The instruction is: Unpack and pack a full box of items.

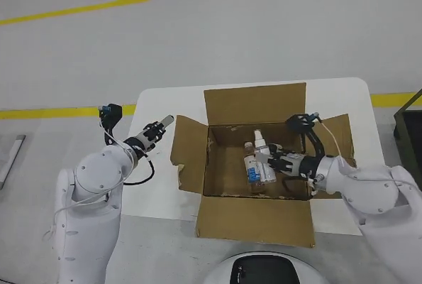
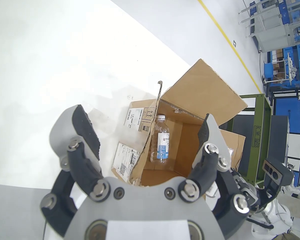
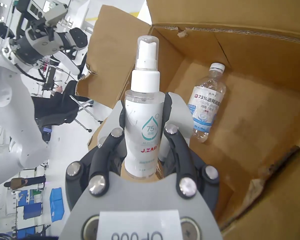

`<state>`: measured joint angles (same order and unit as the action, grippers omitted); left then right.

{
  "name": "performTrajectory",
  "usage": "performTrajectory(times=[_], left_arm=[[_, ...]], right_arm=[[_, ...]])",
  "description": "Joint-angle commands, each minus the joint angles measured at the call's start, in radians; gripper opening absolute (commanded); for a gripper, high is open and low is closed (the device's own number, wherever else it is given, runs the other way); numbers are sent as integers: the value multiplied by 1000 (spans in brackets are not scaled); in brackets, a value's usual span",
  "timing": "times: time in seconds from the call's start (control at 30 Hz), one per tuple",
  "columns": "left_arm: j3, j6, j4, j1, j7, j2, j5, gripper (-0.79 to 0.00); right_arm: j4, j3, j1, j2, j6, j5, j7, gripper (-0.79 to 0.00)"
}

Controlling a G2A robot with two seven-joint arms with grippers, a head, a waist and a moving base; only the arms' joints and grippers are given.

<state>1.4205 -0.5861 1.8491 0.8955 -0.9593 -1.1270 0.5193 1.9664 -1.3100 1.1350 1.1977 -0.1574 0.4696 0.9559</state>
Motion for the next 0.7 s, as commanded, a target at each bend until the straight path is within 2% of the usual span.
performTrajectory(times=[0.0,0.1,0.47,0.67], left_arm=[[0,0,0,0,0,0,0,0],[0,0,0,0,0,0,0,0],[0,0,0,0,0,0,0,0],[0,0,0,0,0,0,0,0]], right_arm=[[-27,38,-25,3,-15,19,-12,-785],[-69,85,-55,11,-49,24,-38,-785],[-71,86,-56,11,-50,25,-48,-785],[-122,87,-17,21,-73,-71,-180,-785]])
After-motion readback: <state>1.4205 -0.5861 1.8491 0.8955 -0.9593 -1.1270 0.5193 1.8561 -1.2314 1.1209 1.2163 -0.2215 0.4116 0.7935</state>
